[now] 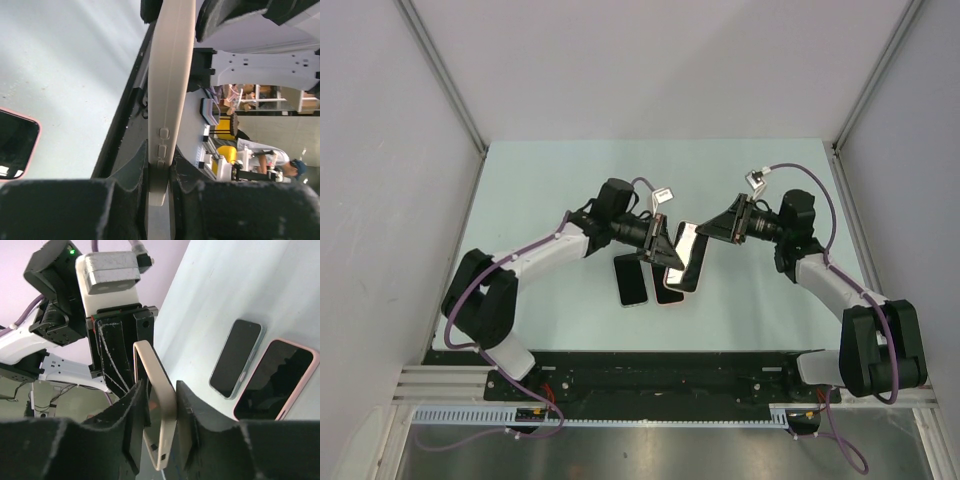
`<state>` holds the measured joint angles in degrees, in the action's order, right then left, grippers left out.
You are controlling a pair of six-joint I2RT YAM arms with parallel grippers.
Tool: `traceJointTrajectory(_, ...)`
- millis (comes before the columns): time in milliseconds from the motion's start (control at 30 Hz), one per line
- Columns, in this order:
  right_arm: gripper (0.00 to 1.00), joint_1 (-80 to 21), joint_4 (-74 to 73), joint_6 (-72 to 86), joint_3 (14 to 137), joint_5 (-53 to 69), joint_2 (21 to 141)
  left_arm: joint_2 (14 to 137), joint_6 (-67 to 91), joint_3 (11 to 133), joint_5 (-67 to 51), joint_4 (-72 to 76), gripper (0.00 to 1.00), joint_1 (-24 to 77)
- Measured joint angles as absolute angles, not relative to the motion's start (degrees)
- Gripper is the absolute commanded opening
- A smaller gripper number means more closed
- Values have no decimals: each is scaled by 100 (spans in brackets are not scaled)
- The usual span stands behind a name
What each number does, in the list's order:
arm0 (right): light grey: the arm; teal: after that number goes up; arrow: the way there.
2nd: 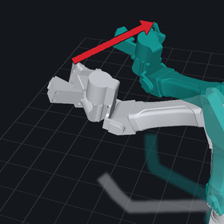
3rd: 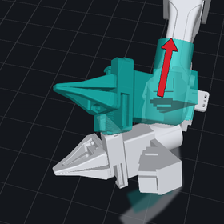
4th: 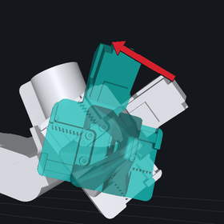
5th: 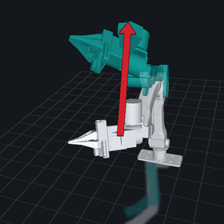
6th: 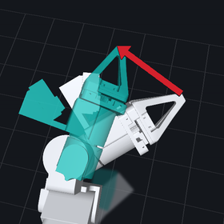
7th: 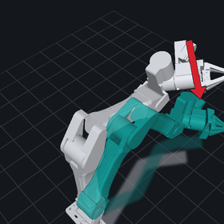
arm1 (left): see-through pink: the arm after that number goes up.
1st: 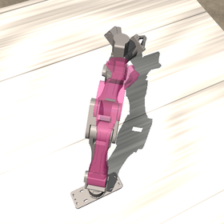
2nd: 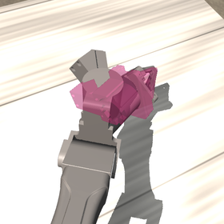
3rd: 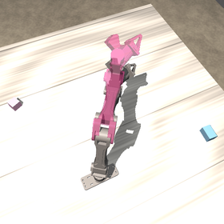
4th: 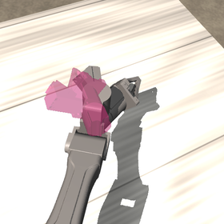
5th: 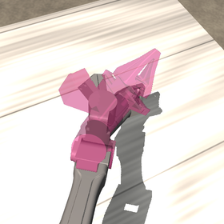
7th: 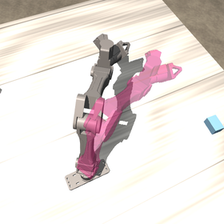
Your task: Put the phone into the phone case
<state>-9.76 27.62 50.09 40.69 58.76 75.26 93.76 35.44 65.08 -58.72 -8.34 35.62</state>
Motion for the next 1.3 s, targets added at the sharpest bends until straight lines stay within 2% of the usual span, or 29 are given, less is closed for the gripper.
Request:
traceJointTrajectory(33,53,-991,2687,5002,4069,5837,7526,9376,3535,6508,-5833,-829,0,3562)
traceJointTrajectory(133,58,-1037,2453,5006,4077,5795,7509,9376,3649,6449,-5655,-764,0,3583)
traceJointTrajectory(267,61,-1118,1887,4757,4086,5747,7338,9376,3924,6357,-5675,-659,0,3588)
traceJointTrajectory(400,58,-1232,1492,4528,4086,5625,7144,9373,4075,6357,-5704,-580,0,3583)
traceJointTrajectory(500,53,-1297,1387,4567,4086,5588,7135,9360,4213,6357,-5612,-386,0,3579)
traceJointTrajectory(600,43,-1330,1435,4733,4086,5572,7148,9319,4331,6353,-5502,-226,0,3570)
traceJointTrajectory(700,20,-1332,1535,4915,4086,5465,7172,9271,4427,6311,-5461,-73,0,3557)
traceJointTrajectory(733,8,-1328,1531,4963,4086,5437,7172,9233,4464,6272,-5448,-12,0,3548)
traceJointTrajectory(833,0,-1326,1647,5009,4086,5542,7172,9124,4556,6145,-5500,89,1,3516)
traceJointTrajectory(933,0,-1343,1793,5030,4086,5599,7172,9061,4650,6073,-5581,226,15,3492)
traceJointTrajectory(967,0,-1343,1828,5052,4086,5605,7172,9039,4654,6060,-5570,246,33,3492)
traceJointTrajectory(1067,0,-1345,1905,5120,4086,5588,7175,8993,4598,6053,-5332,204,58,3492)
traceJointTrajectory(1100,0,-1347,1909,5131,4086,5544,7190,8980,4550,6069,-5015,47,62,3498)
traceJointTrajectory(1133,0,-1337,1920,5135,4088,5522,7238,8973,4460,6082,-4812,-119,71,3498)
traceJointTrajectory(1300,0,-1173,1323,4777,4403,5439,7738,8792,4099,6173,-3632,-993,82,3489)
